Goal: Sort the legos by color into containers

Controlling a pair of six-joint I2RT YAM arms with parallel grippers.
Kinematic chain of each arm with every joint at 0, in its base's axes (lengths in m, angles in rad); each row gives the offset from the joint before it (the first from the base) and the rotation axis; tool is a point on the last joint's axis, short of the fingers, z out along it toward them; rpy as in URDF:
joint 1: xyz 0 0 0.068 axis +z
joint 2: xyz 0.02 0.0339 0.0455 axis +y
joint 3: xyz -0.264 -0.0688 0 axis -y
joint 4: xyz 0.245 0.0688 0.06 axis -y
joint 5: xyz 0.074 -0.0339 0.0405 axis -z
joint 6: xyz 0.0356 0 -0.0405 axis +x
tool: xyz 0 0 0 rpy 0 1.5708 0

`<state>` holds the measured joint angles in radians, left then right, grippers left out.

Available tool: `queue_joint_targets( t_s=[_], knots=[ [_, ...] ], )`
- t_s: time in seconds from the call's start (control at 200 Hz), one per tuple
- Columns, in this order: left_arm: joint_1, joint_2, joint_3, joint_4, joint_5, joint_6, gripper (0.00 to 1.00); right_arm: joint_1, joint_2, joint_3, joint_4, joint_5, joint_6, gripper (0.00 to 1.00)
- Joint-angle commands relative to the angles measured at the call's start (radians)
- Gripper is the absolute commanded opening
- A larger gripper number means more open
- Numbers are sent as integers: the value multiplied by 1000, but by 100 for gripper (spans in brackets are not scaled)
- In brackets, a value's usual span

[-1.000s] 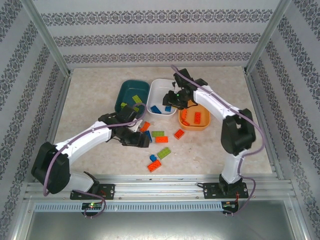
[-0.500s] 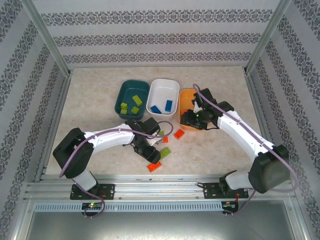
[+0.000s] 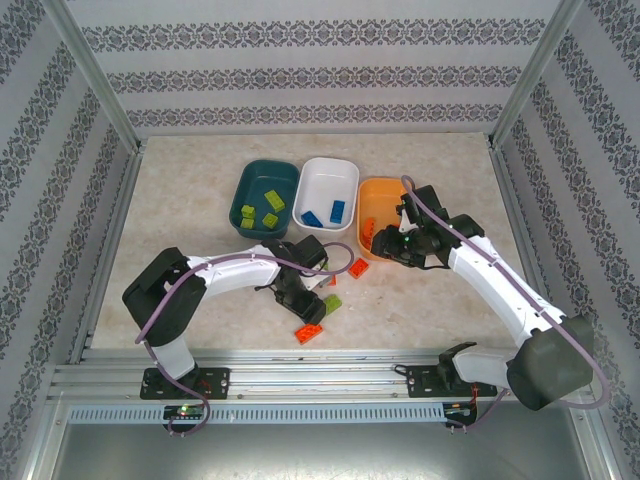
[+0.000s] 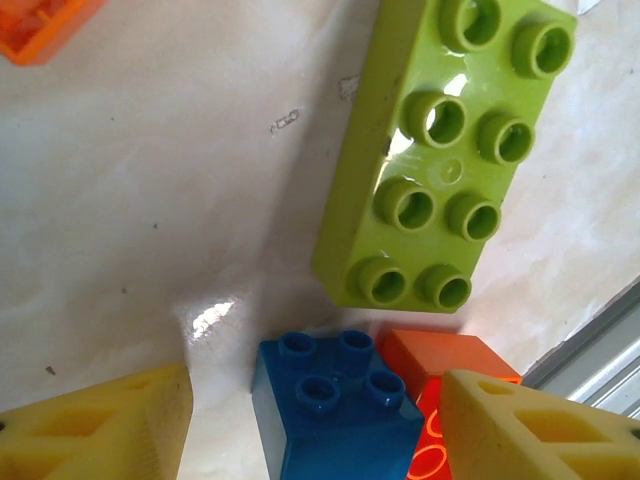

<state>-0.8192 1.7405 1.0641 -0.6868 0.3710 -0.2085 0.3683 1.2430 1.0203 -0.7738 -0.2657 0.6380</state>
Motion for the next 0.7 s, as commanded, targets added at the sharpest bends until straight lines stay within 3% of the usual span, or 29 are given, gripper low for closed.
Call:
queue_joint_targets(
  t_s=[0.0,0.54,0.694],
  knots=[
    [-15,-3,-11,0,-41,22,65,-9,-9,-10,-15,12,5,43],
    [10,-26,-25,-2,-66,9,36,-6,3,-22,17,-4,26,40],
    [53,-71,-12,-16,-63,2,34,-3,9,-13,17,0,25,41]
  ],
)
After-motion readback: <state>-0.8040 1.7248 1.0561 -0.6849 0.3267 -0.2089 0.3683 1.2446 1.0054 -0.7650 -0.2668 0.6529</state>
